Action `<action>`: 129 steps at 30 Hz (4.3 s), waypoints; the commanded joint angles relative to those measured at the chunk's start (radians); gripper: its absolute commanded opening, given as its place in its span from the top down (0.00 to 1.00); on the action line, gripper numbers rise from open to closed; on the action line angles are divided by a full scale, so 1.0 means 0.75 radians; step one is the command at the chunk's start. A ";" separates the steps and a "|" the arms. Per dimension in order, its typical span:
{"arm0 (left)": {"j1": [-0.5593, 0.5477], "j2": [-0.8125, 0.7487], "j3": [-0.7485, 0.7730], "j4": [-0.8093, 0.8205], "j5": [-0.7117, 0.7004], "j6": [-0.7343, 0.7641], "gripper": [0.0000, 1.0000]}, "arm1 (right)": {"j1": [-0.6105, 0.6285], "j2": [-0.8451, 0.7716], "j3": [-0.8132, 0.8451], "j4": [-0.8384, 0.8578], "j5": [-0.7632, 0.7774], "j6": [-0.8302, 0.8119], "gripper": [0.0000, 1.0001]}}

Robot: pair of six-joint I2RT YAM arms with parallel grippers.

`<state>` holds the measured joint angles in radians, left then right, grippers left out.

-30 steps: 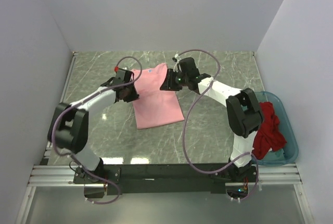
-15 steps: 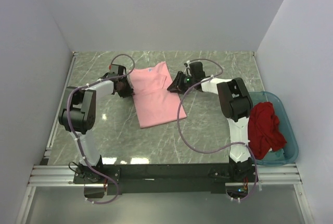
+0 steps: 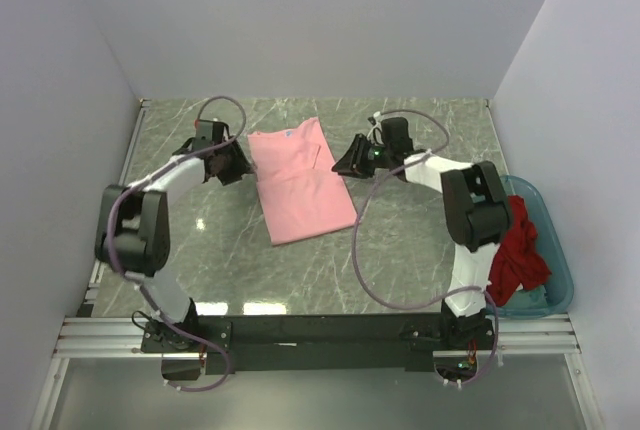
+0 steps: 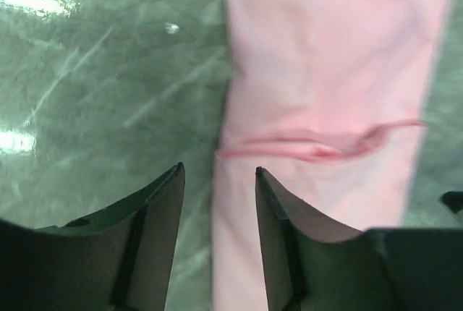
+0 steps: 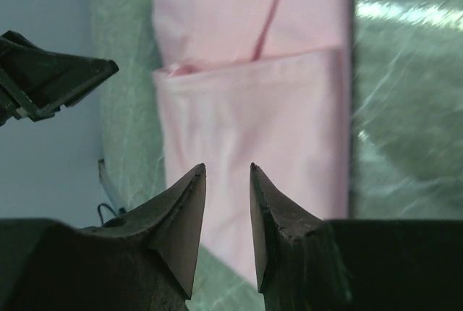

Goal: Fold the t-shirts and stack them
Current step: Fold the tshirt

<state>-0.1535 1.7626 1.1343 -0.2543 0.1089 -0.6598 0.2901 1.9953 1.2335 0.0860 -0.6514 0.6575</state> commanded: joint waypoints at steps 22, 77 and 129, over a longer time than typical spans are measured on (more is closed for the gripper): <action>-0.403 -0.362 -0.651 0.026 0.033 -0.476 0.74 | -0.076 -0.061 -0.591 0.206 -0.236 0.036 0.64; -0.669 -0.160 -0.310 -0.538 -0.262 -0.382 0.99 | 0.401 -0.497 -0.305 -0.734 0.905 -0.177 0.46; -0.669 -0.223 -0.373 -0.551 -0.192 -0.337 0.99 | 0.466 -0.185 -0.158 -1.029 1.022 -0.114 0.91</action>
<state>-0.6479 1.5940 0.8898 -0.5823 -0.0490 -0.9367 0.6327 1.8229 1.1522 -0.5877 0.0772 0.5800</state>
